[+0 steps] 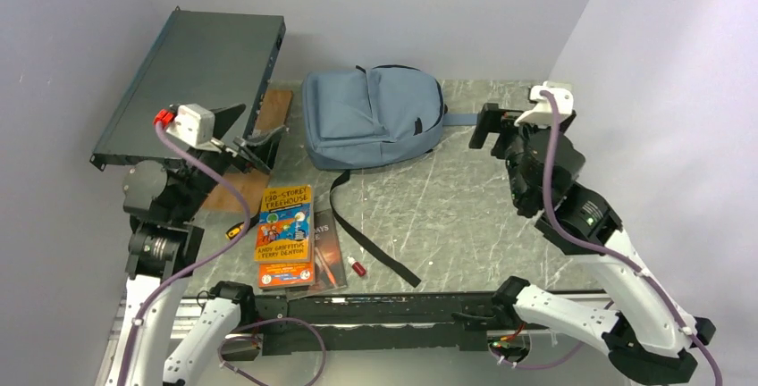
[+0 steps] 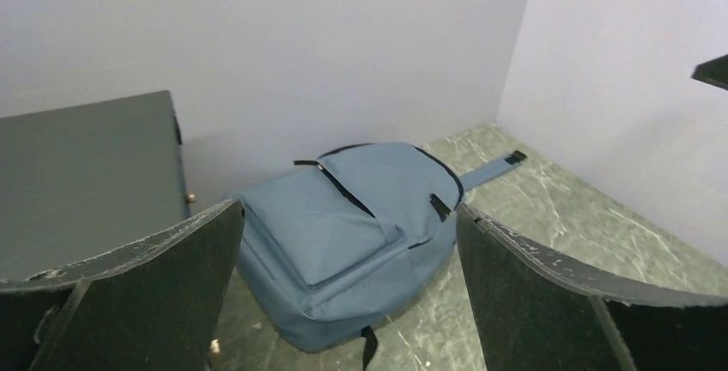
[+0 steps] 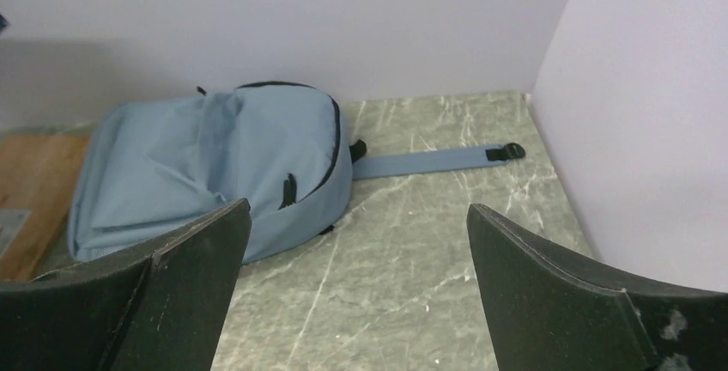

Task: Pack the student bag
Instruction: Move the student bag to the center of the board, then unzip the student bag at the center of the board.

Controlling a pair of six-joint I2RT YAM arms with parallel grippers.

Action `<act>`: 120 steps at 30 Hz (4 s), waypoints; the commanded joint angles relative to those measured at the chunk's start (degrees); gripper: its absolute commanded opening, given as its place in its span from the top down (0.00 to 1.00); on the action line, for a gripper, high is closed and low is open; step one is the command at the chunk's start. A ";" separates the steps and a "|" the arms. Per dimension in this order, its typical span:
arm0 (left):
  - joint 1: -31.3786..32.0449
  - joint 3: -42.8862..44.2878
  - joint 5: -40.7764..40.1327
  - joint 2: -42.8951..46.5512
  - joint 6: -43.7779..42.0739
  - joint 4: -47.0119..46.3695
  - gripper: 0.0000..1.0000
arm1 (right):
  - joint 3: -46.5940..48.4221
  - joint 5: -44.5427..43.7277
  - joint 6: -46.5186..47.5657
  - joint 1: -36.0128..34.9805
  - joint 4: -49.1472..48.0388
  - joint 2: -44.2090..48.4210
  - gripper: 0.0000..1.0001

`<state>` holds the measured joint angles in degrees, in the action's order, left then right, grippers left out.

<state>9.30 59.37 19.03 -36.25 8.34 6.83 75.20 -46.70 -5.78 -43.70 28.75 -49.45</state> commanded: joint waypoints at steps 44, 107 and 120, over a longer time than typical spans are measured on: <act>32.48 4.47 1.05 -16.31 -7.43 7.27 0.01 | 12.40 72.83 -25.88 39.95 -21.57 -67.97 0.75; 43.97 4.57 -27.10 -31.13 1.36 11.07 0.01 | 9.13 52.01 -10.03 25.17 -11.05 -60.11 0.85; 27.77 6.67 -2.10 -43.08 16.08 7.71 0.01 | -9.48 67.33 5.05 27.20 -19.96 -46.60 1.00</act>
<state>40.99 63.26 5.85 -74.02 17.76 16.78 72.40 10.33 -5.80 -17.87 13.52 -103.09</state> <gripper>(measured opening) 0.989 0.009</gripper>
